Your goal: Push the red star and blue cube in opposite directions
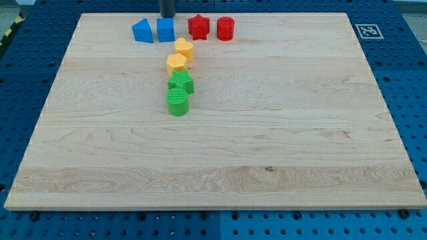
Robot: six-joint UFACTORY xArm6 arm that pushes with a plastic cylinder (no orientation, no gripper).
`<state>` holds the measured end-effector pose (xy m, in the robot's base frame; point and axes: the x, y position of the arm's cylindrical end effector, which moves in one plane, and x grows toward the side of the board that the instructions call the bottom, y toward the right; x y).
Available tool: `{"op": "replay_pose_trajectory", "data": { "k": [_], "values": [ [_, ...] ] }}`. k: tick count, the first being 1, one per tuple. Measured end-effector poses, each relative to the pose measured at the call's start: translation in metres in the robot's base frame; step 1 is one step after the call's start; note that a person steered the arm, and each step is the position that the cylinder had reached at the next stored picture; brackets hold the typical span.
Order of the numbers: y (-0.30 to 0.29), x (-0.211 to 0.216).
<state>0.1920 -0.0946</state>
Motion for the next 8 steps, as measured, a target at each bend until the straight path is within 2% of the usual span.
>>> {"op": "replay_pose_trajectory", "data": {
  "k": [1, 4, 5, 7, 8],
  "values": [
    [0.022, 0.002],
    [0.041, 0.049],
    [0.038, 0.05],
    [-0.046, 0.054],
    [-0.051, 0.032]
  ]
}}
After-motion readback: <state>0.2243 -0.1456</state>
